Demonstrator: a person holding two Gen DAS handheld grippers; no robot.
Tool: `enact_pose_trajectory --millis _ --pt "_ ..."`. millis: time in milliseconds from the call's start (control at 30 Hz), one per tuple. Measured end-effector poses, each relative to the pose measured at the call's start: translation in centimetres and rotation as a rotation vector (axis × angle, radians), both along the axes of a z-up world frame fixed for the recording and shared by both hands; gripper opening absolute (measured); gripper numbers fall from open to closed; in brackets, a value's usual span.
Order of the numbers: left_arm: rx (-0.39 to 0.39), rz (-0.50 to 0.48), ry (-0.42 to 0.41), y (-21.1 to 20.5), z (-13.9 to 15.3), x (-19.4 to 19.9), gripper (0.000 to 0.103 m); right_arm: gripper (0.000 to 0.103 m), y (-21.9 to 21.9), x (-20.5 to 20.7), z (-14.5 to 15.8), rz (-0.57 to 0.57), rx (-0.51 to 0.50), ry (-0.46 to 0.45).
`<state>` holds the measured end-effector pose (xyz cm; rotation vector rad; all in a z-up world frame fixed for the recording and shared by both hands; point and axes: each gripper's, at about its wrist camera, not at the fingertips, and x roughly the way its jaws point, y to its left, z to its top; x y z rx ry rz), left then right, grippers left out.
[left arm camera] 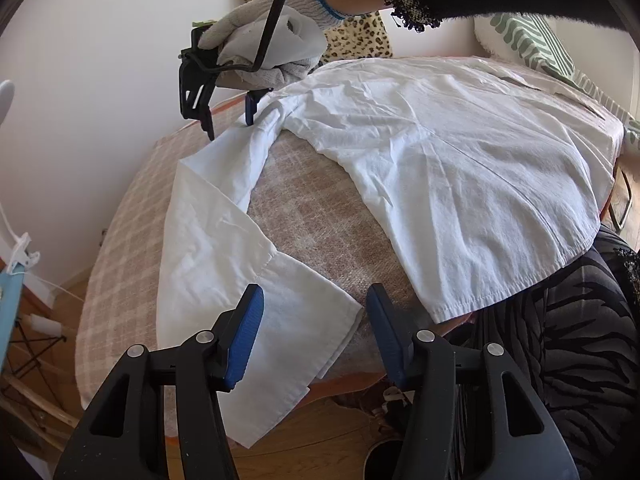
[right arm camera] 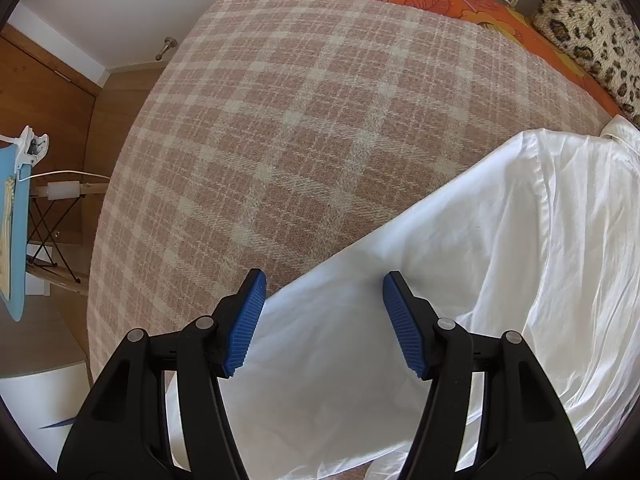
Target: Fold small clothes
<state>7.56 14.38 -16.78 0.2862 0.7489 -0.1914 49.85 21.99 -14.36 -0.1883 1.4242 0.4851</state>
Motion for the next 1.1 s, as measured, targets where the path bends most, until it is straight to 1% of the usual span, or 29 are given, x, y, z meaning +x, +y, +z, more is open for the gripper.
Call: enact_pose_trajectory --millis 33,67,100,133,200,233,300,367,433,500,600,667,733,800,833,867,900,933,1000,1067,1100 --pt "-0.024 -0.005 0.019 0.4 -0.1 0.3 0.020 0.064 0.0 0.1 0.0 0.003 -0.001 0.001" --pt "-0.073 -0.019 0.034 0.9 -0.1 0.6 0.007 0.064 0.2 0.0 -0.2 0.006 -0.003 0.001" --pt "-0.116 -0.019 0.035 1.5 0.1 0.7 0.004 0.064 0.3 -0.1 -0.1 0.010 -0.007 0.002" --pt "-0.140 -0.009 0.032 2.0 0.3 0.7 0.002 0.064 0.7 -0.5 0.0 0.013 -0.014 0.002" --pt "-0.189 0.023 0.003 3.4 1.4 0.4 0.001 0.064 1.0 -0.8 0.1 0.026 -0.029 0.001" --pt "-0.233 0.043 -0.017 4.2 2.2 0.2 0.001 0.065 1.2 -1.0 0.2 0.028 -0.034 0.001" --pt "-0.356 0.088 -0.054 6.1 4.0 -0.4 0.001 0.066 1.4 -1.3 0.3 0.025 -0.041 0.007" --pt "-0.442 0.112 -0.088 7.3 5.3 -1.2 0.001 0.071 1.9 -1.4 0.3 0.014 -0.041 0.018" --pt "-0.469 0.118 -0.116 7.3 6.3 -1.9 0.001 0.072 2.8 -1.4 0.2 0.016 -0.071 0.016" --pt "-0.500 0.111 -0.125 7.0 6.8 -2.5 0.001 0.072 4.1 -1.9 0.3 0.047 -0.086 0.011" --pt "-0.535 0.076 -0.149 5.9 7.7 -3.2 0.001 0.072 5.5 -2.7 0.3 0.083 -0.125 -0.004" --pt "-0.513 0.055 -0.167 5.0 8.3 -3.7 0.001 0.072 5.9 -2.9 0.2 0.082 -0.144 -0.011" --pt "-0.489 0.043 -0.165 4.6 8.3 -3.9 0.001 0.072 6.2 -2.9 0.0 0.073 -0.154 -0.020" --pt "-0.469 0.044 -0.157 4.4 7.9 -3.9 0.001 0.066 6.7 -3.4 -0.5 0.082 -0.197 -0.061" --pt "-0.472 0.049 -0.151 4.4 7.6 -3.9 0.001 0.060 6.8 -3.9 -0.4 0.103 -0.196 -0.089" --pt "-0.483 0.052 -0.147 4.5 7.4 -3.8 0.001 0.043 6.9 -4.5 -0.3 0.122 -0.192 -0.103" --pt "-0.499 0.058 -0.145 4.8 7.3 -3.8 0.001 0.029 6.9 -4.9 -0.2 0.133 -0.193 -0.108" --pt "-0.518 0.062 -0.144 5.0 7.4 -3.8 0.001 0.004 6.8 -5.3 0.0 0.133 -0.198 -0.105" --pt "-0.526 0.061 -0.154 5.1 7.8 -3.9 0.001 0.003 6.0 -5.2 0.8 0.113 -0.167 -0.103" --pt "-0.520 0.045 -0.169 4.8 8.4 -4.1 0.001 0.002 5.0 -4.9 2.1 0.103 -0.132 -0.138" --pt "-0.521 0.035 -0.175 4.6 8.7 -4.2 0.001 0.002 4.3 -4.4 2.8 0.086 -0.106 -0.137"
